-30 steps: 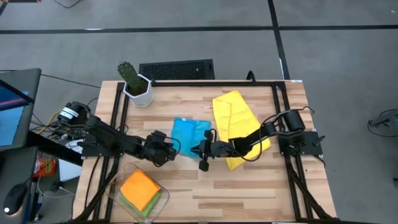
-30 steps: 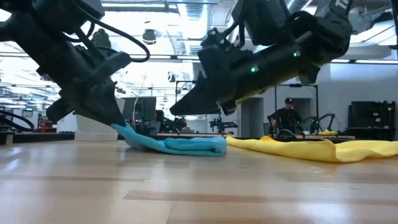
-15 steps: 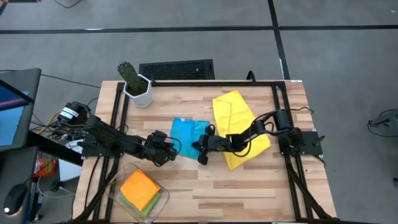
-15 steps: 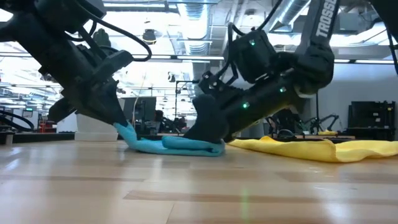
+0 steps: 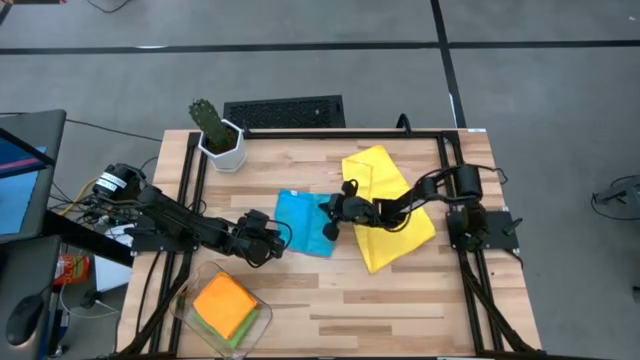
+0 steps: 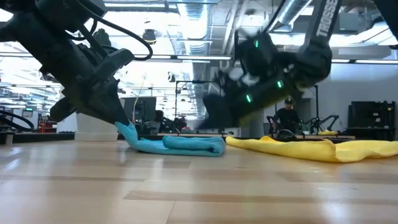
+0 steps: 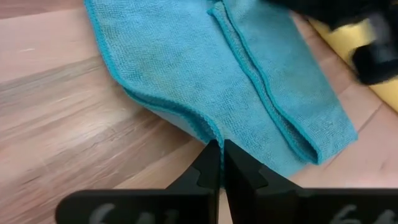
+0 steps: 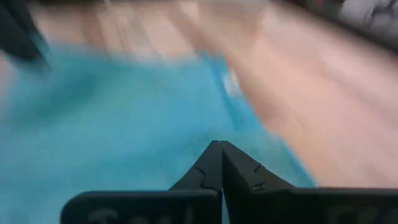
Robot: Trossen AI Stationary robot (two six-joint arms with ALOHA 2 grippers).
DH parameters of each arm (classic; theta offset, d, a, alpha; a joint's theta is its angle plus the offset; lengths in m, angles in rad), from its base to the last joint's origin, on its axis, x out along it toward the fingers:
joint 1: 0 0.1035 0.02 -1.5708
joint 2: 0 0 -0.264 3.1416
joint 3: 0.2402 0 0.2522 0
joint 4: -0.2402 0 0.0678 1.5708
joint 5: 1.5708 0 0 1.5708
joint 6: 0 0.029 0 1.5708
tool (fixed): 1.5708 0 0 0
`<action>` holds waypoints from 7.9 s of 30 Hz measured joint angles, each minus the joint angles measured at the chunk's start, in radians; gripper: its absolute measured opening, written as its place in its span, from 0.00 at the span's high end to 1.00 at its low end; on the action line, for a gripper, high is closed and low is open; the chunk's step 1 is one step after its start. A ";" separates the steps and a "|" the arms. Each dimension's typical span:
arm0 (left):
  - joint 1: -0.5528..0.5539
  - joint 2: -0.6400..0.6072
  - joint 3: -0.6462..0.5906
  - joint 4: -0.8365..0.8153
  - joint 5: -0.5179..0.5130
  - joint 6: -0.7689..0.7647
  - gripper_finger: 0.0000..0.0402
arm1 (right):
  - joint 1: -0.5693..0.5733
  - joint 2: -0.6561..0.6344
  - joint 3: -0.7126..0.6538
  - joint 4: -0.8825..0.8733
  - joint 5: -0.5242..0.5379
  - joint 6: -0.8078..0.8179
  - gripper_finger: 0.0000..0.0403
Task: Fold microfiber towels
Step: Fold the blue microfiber towel, then put the blue microfiber towel into the transparent bin
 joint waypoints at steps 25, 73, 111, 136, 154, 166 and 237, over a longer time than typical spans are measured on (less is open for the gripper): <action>0.000 0.000 0.000 0.034 -0.043 0.019 1.00 | 0.262 -0.024 0.011 0.039 0.052 0.120 0.96; 0.052 0.001 0.119 0.103 0.127 0.254 1.00 | 0.323 -0.510 -0.030 -0.439 0.351 0.200 0.95; 0.140 0.539 0.675 0.122 0.245 0.260 1.00 | 0.522 -0.714 -0.165 -0.721 0.384 0.362 0.93; 0.173 0.538 0.686 0.139 0.258 0.305 1.00 | 0.500 -0.287 -0.344 -0.202 0.196 0.463 0.96; 0.172 0.538 0.685 0.186 0.271 0.366 0.75 | 0.508 -0.290 -0.344 -0.202 0.194 0.475 0.94; 0.271 0.405 0.686 0.146 0.415 0.417 0.62 | 0.521 -0.409 -0.343 -0.107 0.205 0.347 0.96; 0.375 0.529 0.308 0.517 0.356 0.610 0.72 | 0.542 -0.219 -0.264 -0.037 0.434 0.553 0.94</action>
